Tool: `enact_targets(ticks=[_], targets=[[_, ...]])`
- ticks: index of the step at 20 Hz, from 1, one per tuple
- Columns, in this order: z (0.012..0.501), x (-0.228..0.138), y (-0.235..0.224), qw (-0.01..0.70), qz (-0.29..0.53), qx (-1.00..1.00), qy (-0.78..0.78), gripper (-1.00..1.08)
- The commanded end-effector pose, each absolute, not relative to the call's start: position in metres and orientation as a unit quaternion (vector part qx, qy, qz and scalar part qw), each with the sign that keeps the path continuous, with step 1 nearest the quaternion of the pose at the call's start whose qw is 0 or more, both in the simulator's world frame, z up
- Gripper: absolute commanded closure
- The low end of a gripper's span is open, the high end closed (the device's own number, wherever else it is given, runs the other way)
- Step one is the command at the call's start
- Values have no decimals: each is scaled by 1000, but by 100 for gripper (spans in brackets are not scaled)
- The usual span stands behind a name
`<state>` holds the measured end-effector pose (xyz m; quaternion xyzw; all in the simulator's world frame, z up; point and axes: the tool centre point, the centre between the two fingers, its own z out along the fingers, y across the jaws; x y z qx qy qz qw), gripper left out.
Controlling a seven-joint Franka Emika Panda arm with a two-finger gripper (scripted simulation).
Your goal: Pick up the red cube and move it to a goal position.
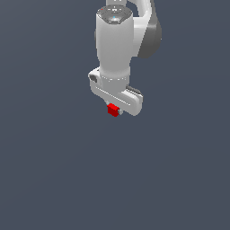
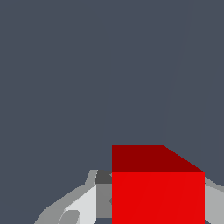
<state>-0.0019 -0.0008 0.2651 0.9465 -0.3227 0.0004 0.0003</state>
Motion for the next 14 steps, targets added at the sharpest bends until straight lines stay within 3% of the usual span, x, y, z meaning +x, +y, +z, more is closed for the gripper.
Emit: enact_targets(ticks=[1,14], targets=[[291,3,-8,0,0,947,-323,108],[400,29,-41,0,0,947,-323,108]])
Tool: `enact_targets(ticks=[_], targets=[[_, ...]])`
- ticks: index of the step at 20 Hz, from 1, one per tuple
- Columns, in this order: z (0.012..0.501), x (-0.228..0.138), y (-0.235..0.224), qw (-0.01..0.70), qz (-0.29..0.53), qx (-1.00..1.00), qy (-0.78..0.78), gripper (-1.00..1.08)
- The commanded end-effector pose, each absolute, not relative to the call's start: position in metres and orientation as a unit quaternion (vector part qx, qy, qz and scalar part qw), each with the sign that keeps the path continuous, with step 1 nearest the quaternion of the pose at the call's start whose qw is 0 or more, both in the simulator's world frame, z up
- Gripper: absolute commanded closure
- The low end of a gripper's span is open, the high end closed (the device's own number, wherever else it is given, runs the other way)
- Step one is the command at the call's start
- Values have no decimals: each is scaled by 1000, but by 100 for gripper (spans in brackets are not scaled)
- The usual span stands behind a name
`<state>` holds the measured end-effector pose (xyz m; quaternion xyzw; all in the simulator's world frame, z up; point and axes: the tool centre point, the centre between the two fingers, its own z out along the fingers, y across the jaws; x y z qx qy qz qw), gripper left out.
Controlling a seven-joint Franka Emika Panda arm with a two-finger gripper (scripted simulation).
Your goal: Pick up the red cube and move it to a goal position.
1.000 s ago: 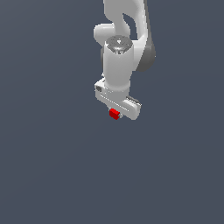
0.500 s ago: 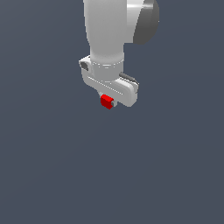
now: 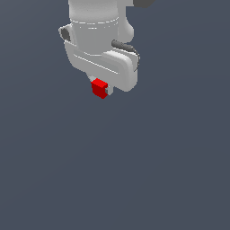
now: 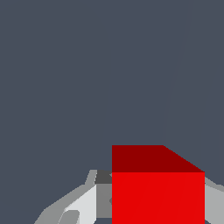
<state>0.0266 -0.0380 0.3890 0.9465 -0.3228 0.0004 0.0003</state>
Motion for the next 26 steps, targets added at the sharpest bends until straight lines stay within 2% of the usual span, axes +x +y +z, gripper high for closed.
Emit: enact_targets(ticks=[1,14,26], targets=[[406,31,-43,0,0,947,-322,108],[473,49,-62,0,0,947,-322,108],[506,59,-72,0,0,947,-322,108]])
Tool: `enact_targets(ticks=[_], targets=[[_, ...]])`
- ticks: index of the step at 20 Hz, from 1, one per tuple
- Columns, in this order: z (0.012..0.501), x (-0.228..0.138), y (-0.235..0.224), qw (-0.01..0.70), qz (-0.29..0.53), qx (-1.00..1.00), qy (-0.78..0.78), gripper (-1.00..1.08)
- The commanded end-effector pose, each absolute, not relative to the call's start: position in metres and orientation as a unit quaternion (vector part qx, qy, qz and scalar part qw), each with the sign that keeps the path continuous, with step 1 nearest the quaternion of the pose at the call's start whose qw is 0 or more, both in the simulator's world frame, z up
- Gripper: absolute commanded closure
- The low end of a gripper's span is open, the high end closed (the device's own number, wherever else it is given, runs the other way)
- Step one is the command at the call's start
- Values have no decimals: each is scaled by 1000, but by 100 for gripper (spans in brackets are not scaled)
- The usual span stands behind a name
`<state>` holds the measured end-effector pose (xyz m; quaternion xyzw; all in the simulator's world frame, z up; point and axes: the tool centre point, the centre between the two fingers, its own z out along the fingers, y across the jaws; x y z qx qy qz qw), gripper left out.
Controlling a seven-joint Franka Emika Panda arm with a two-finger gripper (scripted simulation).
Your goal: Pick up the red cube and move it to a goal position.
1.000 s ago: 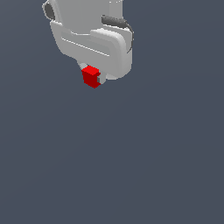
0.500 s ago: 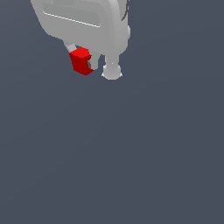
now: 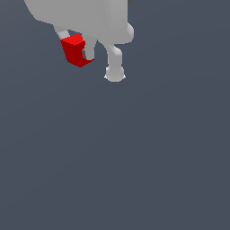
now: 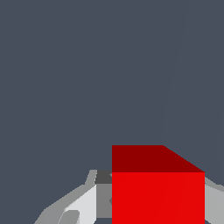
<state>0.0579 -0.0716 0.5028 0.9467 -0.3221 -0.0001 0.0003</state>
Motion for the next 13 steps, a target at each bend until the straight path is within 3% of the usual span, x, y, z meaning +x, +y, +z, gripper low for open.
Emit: enact_targets(ticks=[1,13], targets=[[507,59,-73,0,0,947,-322,108],[514,62,-75,0,0,947,-322,108]])
